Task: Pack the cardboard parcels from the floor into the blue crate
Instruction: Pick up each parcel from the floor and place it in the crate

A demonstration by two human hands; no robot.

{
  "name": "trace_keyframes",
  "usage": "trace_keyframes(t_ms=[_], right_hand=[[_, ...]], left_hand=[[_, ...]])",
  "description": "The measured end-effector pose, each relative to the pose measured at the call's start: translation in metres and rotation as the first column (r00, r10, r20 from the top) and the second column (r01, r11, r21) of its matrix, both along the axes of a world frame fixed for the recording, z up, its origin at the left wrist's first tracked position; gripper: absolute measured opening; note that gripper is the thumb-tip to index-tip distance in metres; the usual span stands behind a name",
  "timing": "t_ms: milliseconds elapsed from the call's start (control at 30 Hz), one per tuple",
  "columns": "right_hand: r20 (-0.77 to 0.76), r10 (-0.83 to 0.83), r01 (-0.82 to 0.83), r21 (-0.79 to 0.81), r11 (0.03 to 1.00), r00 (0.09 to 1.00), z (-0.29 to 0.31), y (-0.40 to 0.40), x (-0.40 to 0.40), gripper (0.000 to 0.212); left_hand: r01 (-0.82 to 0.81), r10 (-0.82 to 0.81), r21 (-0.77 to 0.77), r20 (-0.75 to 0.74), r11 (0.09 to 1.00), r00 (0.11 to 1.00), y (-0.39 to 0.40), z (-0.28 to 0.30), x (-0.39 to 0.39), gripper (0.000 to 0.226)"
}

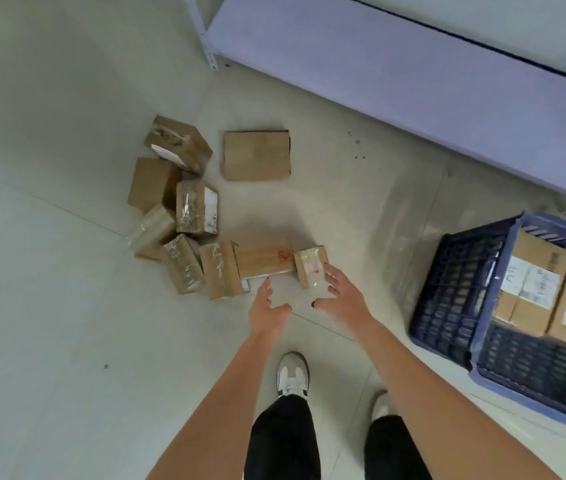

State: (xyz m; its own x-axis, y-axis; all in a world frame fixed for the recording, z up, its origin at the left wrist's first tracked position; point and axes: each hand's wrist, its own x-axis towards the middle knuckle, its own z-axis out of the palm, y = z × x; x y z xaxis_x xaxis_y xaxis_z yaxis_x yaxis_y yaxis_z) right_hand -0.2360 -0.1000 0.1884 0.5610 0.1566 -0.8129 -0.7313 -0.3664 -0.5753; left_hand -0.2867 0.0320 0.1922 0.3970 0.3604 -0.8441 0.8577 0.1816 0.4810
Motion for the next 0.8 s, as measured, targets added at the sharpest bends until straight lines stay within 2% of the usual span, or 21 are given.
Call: trace_keyframes(t_ms=[133,200,233,300,400,500,633,700,767,800], right_hand=[[0.054,0.181,-0.177,-0.068,0.982,0.982,-0.018,0.032,0.016,0.078],[0.11,0.366,-0.346,-0.17,0.923,0.924,-0.031,0.047,0.03,0.075],[0.137,0.481,-0.445,-0.225,0.867,0.866,-0.038,0.055,0.038,0.072],[0.18,0.659,-0.596,-0.301,0.744,0.731,-0.056,0.074,0.055,0.068],[0.209,0.784,-0.701,-0.357,0.618,0.585,-0.088,0.099,0.069,0.072],[0.168,0.899,-0.791,-0.429,0.435,0.403,-0.124,0.115,0.074,0.078],[0.107,0.969,-0.808,-0.536,0.244,0.222,-0.159,0.13,0.081,0.083],[0.108,0.975,-0.786,-0.578,0.219,0.192,-0.164,0.135,0.084,0.083],[0.122,0.966,-0.784,-0.565,0.257,0.229,-0.16,0.137,0.089,0.083],[0.128,0.957,-0.786,-0.547,0.288,0.261,-0.155,0.136,0.092,0.082]], left_hand=[[-0.119,0.118,-0.028,-0.033,0.992,0.992,0.02,-0.025,-0.01,0.068],[-0.211,0.208,-0.051,-0.057,0.976,0.977,0.027,-0.043,-0.008,0.066],[-0.286,0.281,-0.07,-0.068,0.956,0.957,0.029,-0.053,-0.007,0.065],[-0.46,0.451,-0.125,-0.091,0.879,0.888,0.032,-0.073,-0.003,0.063],[-0.662,0.64,-0.206,-0.168,0.721,0.75,0.028,-0.101,0.005,0.063],[-0.76,0.741,-0.251,-0.184,0.6,0.646,0.027,-0.13,0.016,0.07],[-0.845,0.861,-0.337,-0.154,0.416,0.485,0.031,-0.16,0.04,0.078],[-0.864,0.904,-0.383,-0.14,0.326,0.403,0.032,-0.165,0.048,0.077],[-0.865,0.92,-0.411,-0.134,0.287,0.369,0.034,-0.164,0.056,0.076],[-0.858,0.917,-0.419,-0.125,0.297,0.378,0.034,-0.16,0.059,0.077]])
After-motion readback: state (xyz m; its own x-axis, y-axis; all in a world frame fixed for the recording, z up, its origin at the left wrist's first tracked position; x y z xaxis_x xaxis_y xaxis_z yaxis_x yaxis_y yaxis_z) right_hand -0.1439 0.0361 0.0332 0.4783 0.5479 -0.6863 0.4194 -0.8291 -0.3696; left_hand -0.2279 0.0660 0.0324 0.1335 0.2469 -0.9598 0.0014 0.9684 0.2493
